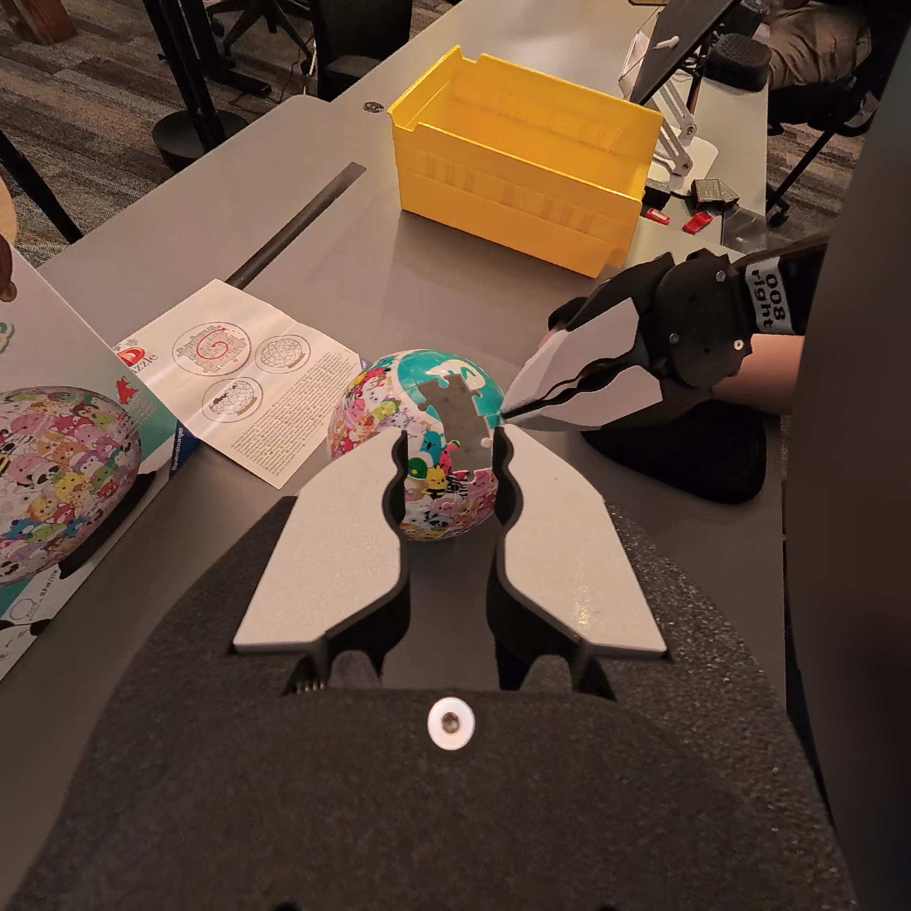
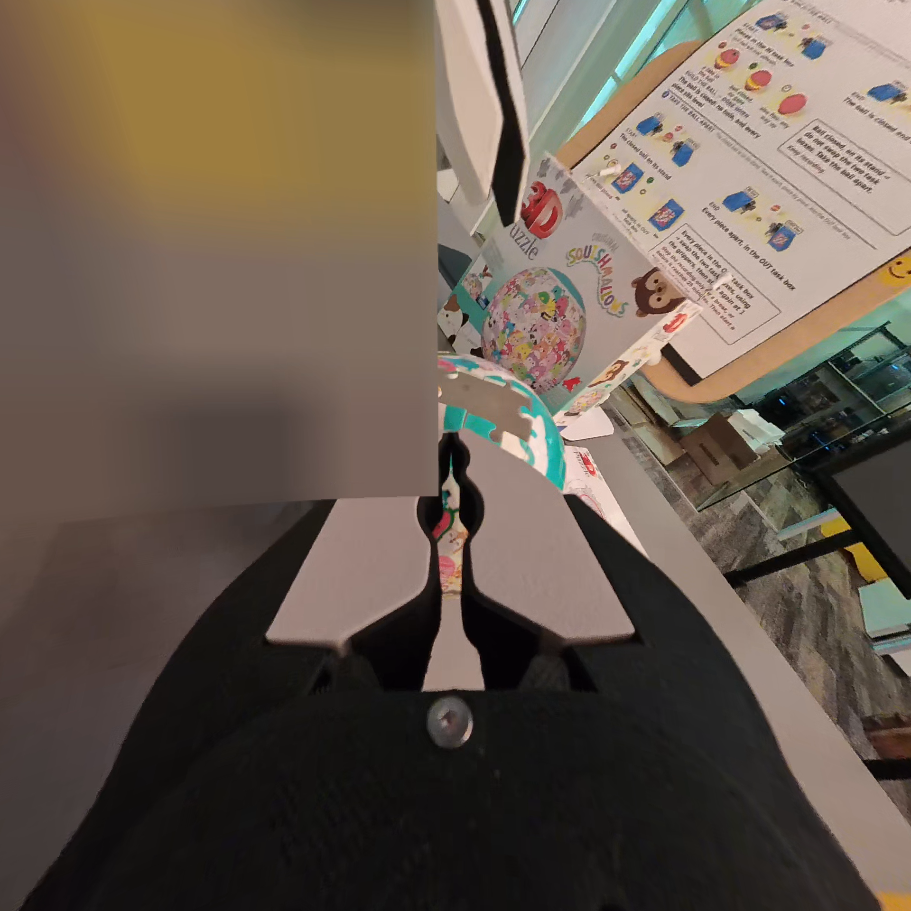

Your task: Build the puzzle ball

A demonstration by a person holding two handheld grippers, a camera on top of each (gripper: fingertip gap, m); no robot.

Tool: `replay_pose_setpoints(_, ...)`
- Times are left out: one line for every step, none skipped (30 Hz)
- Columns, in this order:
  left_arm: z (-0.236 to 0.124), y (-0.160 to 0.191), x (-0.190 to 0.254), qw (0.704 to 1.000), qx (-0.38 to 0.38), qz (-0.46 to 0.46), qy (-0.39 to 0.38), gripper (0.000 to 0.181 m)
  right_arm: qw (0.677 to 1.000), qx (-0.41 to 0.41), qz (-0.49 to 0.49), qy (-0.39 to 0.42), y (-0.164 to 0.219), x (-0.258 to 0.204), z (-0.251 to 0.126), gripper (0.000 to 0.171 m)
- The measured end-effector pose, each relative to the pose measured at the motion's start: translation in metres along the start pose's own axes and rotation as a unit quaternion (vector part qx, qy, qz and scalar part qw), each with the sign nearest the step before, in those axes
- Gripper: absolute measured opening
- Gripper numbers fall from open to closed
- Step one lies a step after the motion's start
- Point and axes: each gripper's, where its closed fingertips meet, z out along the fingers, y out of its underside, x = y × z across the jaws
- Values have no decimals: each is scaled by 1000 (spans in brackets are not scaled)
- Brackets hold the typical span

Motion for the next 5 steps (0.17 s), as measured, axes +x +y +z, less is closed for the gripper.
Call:
replay_pose_setpoints(0, 0, 0, 1000, -1, 1, 0, 33, 1000, 5, 1, -1, -2, 0, -1, 1)
replay_pose_setpoints(0, 1, 1, 1000, -2, 2, 0, 33, 1000, 11, 0, 1, -4, 0, -2, 1)
replay_pose_setpoints(1, 1, 1, 1000, -2, 2, -1, 33, 1000, 8, -1, 2, -4, 1, -2, 1)
replay_pose_setpoints(1, 0, 1, 1000, -2, 2, 0, 33, 1000, -2, -1, 0, 0, 0, -1, 1)
replay_pose_setpoints(1, 0, 1, 1000, -2, 2, 1, 33, 1000, -4, 1, 0, 1, 1, 0, 1)
